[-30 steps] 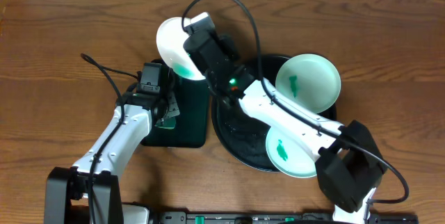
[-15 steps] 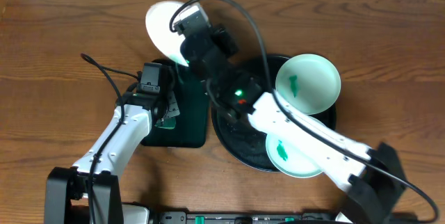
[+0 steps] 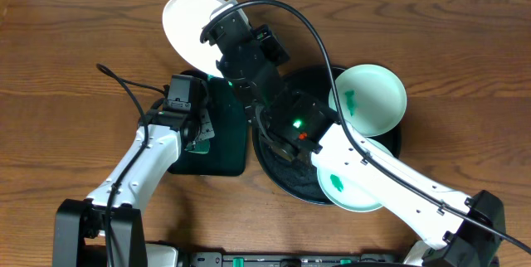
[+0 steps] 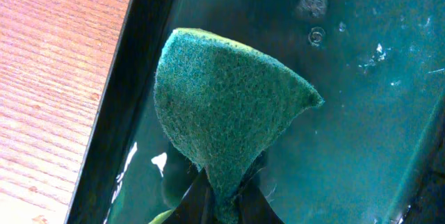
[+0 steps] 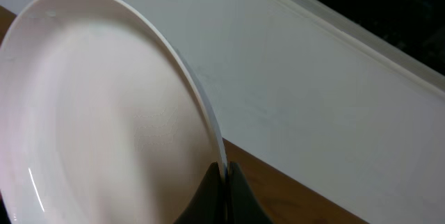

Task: Clean dirty plates on tray and stack at the side
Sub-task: 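Lift the white plate up off the round tray with the right gripper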

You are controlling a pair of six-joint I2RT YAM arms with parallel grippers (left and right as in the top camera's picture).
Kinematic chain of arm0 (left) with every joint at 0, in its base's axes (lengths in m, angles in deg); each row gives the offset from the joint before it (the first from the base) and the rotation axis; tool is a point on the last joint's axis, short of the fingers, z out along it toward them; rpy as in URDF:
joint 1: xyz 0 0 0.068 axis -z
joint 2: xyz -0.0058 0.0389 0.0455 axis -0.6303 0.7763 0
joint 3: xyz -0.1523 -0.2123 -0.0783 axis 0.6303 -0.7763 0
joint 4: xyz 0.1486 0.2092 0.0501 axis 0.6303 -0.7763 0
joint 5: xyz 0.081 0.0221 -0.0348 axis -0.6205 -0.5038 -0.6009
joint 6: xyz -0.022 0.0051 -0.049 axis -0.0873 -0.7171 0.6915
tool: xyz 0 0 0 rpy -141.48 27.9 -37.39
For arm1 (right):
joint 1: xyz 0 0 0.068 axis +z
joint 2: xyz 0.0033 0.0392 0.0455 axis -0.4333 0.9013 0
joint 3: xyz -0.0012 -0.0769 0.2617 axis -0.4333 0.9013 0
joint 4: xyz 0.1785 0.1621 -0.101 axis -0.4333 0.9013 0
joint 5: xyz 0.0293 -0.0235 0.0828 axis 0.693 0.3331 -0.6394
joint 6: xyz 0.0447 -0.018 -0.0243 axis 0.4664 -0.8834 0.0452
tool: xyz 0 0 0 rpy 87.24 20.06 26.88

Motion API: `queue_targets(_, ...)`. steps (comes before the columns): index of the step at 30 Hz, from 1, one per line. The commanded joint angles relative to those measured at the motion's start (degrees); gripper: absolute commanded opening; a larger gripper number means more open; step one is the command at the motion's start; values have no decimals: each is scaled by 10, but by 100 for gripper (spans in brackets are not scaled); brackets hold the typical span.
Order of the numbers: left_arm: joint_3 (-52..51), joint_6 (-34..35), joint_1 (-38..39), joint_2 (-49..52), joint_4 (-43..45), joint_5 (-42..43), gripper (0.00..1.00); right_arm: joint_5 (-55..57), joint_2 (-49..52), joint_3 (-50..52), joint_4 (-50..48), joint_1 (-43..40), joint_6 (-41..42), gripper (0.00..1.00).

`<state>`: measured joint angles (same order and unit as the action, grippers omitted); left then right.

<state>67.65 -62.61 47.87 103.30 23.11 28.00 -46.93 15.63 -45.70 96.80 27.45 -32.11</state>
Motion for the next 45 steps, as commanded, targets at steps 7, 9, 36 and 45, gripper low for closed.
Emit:
queue_targets(7,-10,-5,0,-4,-1,-9,8,8,1,-10,5,2,-27,1)
queue_targets(9,-10,-5,0,-4,-1,-9,7,8,4,-10,4,2,-37,1)
queue_targets(36,-10,-5,0,-4,-1,-9,8,40,58,-10,-41,10,-175,1)
queue_targets(45,-10,-5,0,-4,-1,-9,8,31,61,-10,-33,10,-118,1)
